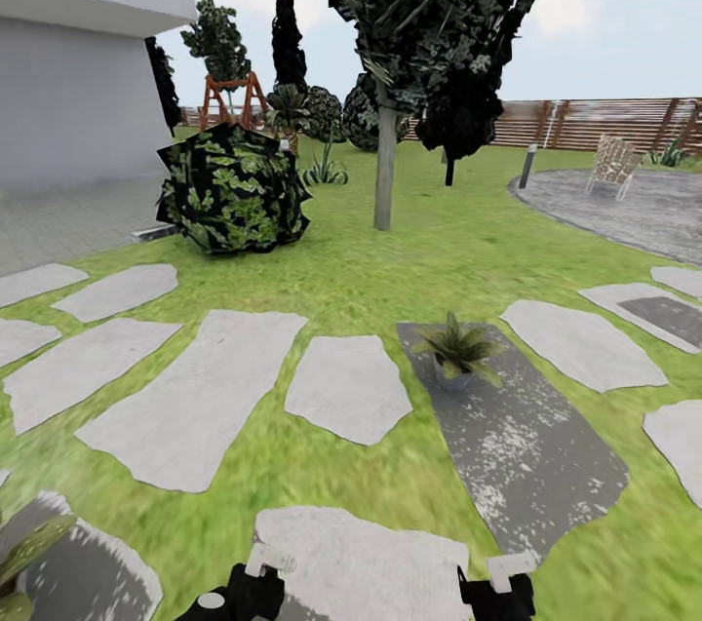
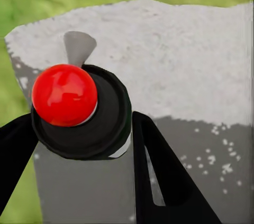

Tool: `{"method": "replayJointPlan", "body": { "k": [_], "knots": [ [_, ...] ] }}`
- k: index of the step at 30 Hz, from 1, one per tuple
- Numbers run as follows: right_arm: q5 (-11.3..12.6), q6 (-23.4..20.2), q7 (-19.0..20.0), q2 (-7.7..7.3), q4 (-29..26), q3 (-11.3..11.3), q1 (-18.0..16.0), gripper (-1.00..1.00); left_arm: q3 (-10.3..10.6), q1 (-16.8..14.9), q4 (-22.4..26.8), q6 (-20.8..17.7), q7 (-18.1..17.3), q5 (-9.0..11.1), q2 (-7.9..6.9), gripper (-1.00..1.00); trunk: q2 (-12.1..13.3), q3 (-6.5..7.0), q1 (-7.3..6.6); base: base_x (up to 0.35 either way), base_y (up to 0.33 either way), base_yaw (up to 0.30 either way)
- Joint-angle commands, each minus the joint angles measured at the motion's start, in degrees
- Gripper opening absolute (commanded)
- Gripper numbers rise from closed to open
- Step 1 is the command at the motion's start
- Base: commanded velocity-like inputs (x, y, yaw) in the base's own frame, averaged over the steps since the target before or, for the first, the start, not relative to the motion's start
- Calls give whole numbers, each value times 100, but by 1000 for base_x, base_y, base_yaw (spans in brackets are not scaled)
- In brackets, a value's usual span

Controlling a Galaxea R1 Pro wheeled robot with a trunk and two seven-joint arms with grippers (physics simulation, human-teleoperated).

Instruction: Pick up the pesticide atomizer in the garden and spray insectifuge to fully cover both potted plants in the garden.

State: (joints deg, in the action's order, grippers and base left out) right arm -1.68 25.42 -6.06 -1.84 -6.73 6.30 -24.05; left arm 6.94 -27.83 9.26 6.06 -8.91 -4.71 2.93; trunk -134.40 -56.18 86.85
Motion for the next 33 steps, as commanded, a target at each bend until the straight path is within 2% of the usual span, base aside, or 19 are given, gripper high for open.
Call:
{"method": "replayJointPlan", "body": {
  "k": [1, 11, 26, 33],
  "knots": [
    [-17, 7, -53, -1, 5, 47, -4, 100, 9, -3, -2, 27, 3, -51, -2, -100, -2, -5, -1, 0, 0, -279],
    [-17, 7, -53, -1, 5, 47, -4, 100, 9, -3, 5, 21, 3, -62, 4, -100, -2, -5, -1, 36, -2, -280],
    [-16, 7, -62, -10, -3, 45, -4, 100, 9, -3, 5, 13, 3, -65, -3, -100, -2, -5, -1, 298, -80, -279],
    [-30, 7, -38, -17, 4, 47, -4, 100, 17, -3, 3, 18, 3, -65, -3, -100, -2, -5, -1, 315, -75, -76]
  ]
}}
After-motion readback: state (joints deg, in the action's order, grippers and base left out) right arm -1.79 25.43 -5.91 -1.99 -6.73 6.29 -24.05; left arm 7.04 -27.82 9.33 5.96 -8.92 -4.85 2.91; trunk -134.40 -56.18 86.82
